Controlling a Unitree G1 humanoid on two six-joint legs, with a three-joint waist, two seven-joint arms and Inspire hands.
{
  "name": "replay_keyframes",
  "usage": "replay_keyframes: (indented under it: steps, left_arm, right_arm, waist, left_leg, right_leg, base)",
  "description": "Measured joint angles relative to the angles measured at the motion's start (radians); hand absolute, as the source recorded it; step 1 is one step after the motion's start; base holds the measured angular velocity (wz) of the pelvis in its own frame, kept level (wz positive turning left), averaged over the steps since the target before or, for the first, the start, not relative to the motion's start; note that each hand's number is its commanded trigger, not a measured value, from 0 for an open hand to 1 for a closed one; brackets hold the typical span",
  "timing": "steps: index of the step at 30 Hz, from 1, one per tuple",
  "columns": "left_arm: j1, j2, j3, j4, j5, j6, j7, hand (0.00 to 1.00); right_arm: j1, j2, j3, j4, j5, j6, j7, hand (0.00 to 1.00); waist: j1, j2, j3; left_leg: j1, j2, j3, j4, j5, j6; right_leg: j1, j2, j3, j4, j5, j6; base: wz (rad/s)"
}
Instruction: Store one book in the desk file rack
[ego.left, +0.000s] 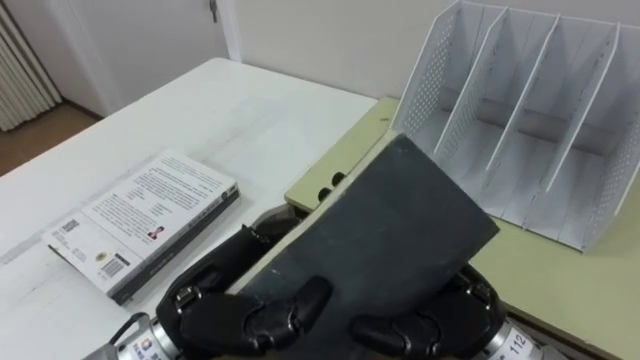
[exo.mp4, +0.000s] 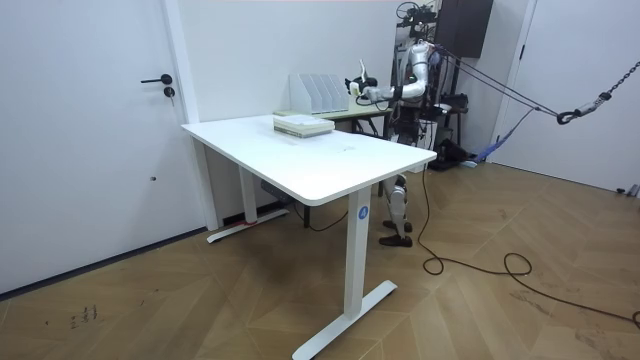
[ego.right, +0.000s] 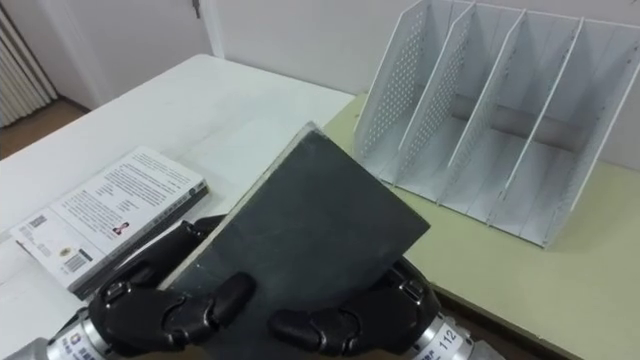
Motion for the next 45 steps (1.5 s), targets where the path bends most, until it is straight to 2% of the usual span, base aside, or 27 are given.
replay_keyframes:
  steps: [3,8,13,20,21,23,30,35,40,45]
  left_arm:
    - [0.000,0.021,0.000,0.002,0.000,0.000,-0.003,1.00]
    - [0.000,0.032,0.000,0.003,0.000,0.000,-0.019,1.00]
    - [0.000,0.037,0.000,0.003,0.000,0.001,-0.021,1.00]
    - [0.000,0.038,0.000,0.003,-0.001,0.001,-0.034,1.00]
    - [0.000,0.038,0.000,0.003,-0.001,0.001,-0.035,1.00]
    - [0.000,0.038,0.000,0.003,-0.001,0.001,-0.037,1.00]
    - [-0.003,0.038,0.000,0.033,-0.011,0.002,-0.036,1.00]
    - [-0.005,0.037,0.001,0.059,-0.027,0.014,-0.030,1.00]
    - [-0.032,0.036,0.001,0.061,-0.026,0.018,-0.035,1.00]
    - [-0.054,0.018,0.001,0.060,-0.029,0.018,-0.059,1.00]
  right_arm:
    - [0.000,-0.002,0.000,0.000,0.000,0.000,0.000,0.00]
    - [0.000,-0.004,0.000,0.000,0.020,0.001,0.000,0.00]
    - [0.000,-0.007,0.000,-0.002,0.038,0.004,0.000,0.00]
    - [0.000,-0.017,0.000,-0.012,0.108,0.013,0.000,0.00]
    - [0.000,-0.019,0.000,-0.013,0.109,0.013,0.000,0.54]
    - [0.000,-0.026,0.000,-0.017,0.111,0.013,0.001,1.00]
    - [-0.001,-0.033,0.000,-0.017,0.147,0.014,-0.002,1.00]
    - [-0.001,-0.034,-0.002,-0.018,0.157,0.014,-0.002,1.00]
    - [-0.018,-0.033,-0.007,-0.023,0.156,0.021,-0.004,1.00]
    - [-0.038,-0.028,-0.013,-0.056,0.156,0.012,-0.013,1.00]
  waist:
    - [0.001,-0.001,0.0001]
    - [0.001,-0.008,-0.0006]
    - [0.000,-0.010,-0.0018]
    - [0.018,-0.010,-0.0022]
    - [0.020,-0.010,-0.0023]
    - [0.022,-0.010,-0.0027]
    - [0.021,-0.008,-0.0033]
    - [0.020,-0.009,-0.0029]
    - [0.021,-0.009,-0.0025]
    - [0.022,-0.010,-0.0027]
  left_leg:
    - [0.000,0.000,0.002,0.002,0.000,0.000]
    - [-0.001,0.000,0.002,0.005,0.000,0.000]
    - [-0.001,0.000,0.006,0.005,0.000,0.000]
    - [0.001,0.002,0.012,0.006,0.000,0.000]
    - [0.001,0.002,0.012,0.006,0.000,0.000]
    - [0.000,0.003,0.012,0.008,0.000,0.000]
    - [-0.001,0.003,0.012,0.012,0.000,0.000]
    - [-0.002,0.004,0.012,0.011,0.000,0.000]
    - [-0.012,0.004,0.013,0.013,0.000,0.000]
    - [-0.012,0.005,0.022,0.012,0.000,0.000]
  right_leg:
    - [0.000,0.000,0.000,0.001,-0.001,0.000]
    - [0.000,0.000,0.000,0.000,-0.002,0.000]
    - [-0.001,-0.001,0.000,-0.001,-0.002,0.001]
    - [-0.001,-0.001,0.001,0.001,-0.002,0.001]
    - [-0.001,-0.001,0.001,0.001,-0.002,0.001]
    - [-0.001,-0.001,0.000,0.001,-0.002,0.001]
    - [0.000,-0.001,-0.001,0.002,-0.002,0.001]
    - [-0.004,-0.001,-0.001,0.002,-0.002,0.001]
    - [-0.014,-0.001,-0.001,0.003,-0.002,0.001]
    - [-0.014,-0.001,0.001,-0.001,-0.002,0.001]
  base:
    - [0.00]
    - [0.00]
    - [0.00]
    - [0.00]
    - [0.00]
    - [0.00]
    - [0.00]
    - [0.00]
    - [0.00]
    - [0.00]
